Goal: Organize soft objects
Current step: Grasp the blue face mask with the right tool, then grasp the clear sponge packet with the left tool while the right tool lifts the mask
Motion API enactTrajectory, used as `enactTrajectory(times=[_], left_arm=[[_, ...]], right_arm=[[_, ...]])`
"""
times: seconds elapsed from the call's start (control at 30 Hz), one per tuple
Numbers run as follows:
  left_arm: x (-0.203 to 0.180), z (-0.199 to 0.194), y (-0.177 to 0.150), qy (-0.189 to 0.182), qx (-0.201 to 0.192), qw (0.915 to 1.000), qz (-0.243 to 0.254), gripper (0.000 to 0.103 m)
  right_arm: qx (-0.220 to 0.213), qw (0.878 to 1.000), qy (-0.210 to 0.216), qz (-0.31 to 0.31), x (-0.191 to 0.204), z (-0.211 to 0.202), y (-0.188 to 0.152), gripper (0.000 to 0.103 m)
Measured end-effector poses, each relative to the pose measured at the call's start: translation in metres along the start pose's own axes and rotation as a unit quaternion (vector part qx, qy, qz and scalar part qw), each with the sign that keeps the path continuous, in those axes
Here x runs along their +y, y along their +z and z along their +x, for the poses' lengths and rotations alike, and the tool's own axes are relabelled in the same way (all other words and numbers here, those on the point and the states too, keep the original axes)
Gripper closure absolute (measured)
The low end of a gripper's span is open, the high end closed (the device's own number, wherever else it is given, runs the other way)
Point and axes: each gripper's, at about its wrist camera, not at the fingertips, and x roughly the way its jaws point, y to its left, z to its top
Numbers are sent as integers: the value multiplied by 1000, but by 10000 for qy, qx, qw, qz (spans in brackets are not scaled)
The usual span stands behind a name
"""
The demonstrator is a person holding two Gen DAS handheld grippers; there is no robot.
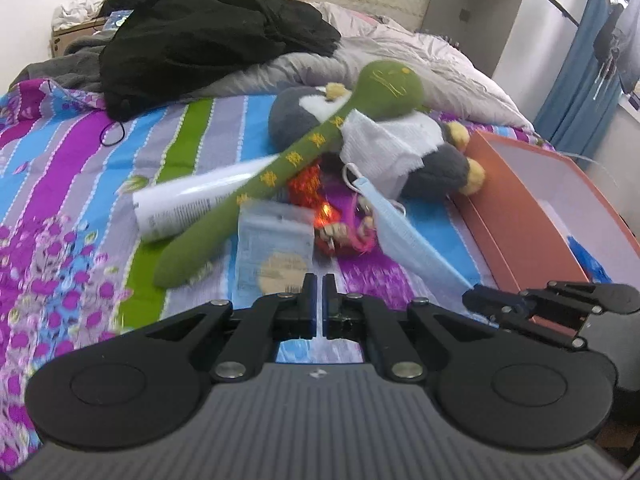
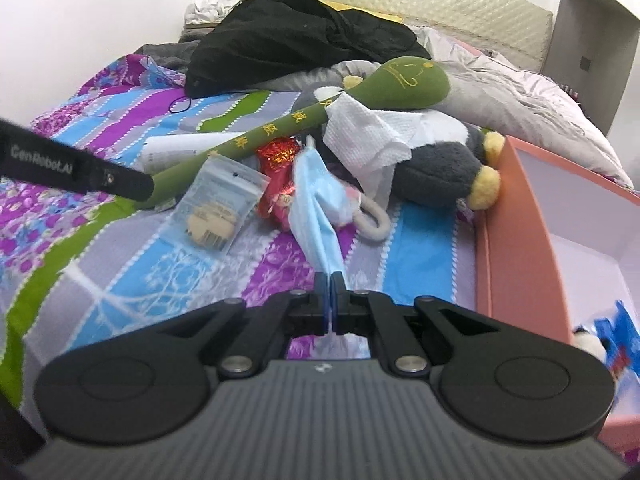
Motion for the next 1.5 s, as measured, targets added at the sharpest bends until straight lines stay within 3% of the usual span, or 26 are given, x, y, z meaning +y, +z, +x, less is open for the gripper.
enactTrajectory(times=[0.43,0.77,0.8,0.9,1.0,1.03,1.1,1.23,1.37,1.43,1.47,1.5], left_arm=[[-9,-35,-27,-132,68,9999,-55,100],[-11,-14,-36,-102,436,9989,-121,99],[-9,-10,-35,-75,474,9988,-135,99],[-3,2,-30,-30,555,9983,-169,92],[1,14,-23,48,591,9981,-145,72],[2,18,-19,79,585,9982,-109,65],[2,25,-13,108,583,9982,-63,59],[7,43,-2,145,630,9979,65,48],[9,68,7,288,689,9969,236,48],[10,82,10,411,739,9960,278,47],[10,89,11,464,727,9958,304,41],[10,96,12,537,751,9952,311,37]], right_arm=[[295,9992,-236,135,11,-49,-46,98],[506,9965,192,642,1,-43,-61,93],[518,9964,177,652,1,-40,-61,88],[473,9965,191,670,-1,-35,-59,57],[389,9969,198,647,-4,-29,-55,45],[368,9972,167,636,-4,-27,-54,36],[332,9973,136,638,-6,-22,-50,27],[321,9970,300,631,-8,-9,-45,27],[239,9968,370,660,-9,5,-40,28],[358,9958,444,713,-9,15,-40,38],[449,9953,462,721,-8,20,-41,43],[549,9947,476,725,-8,25,-43,54]])
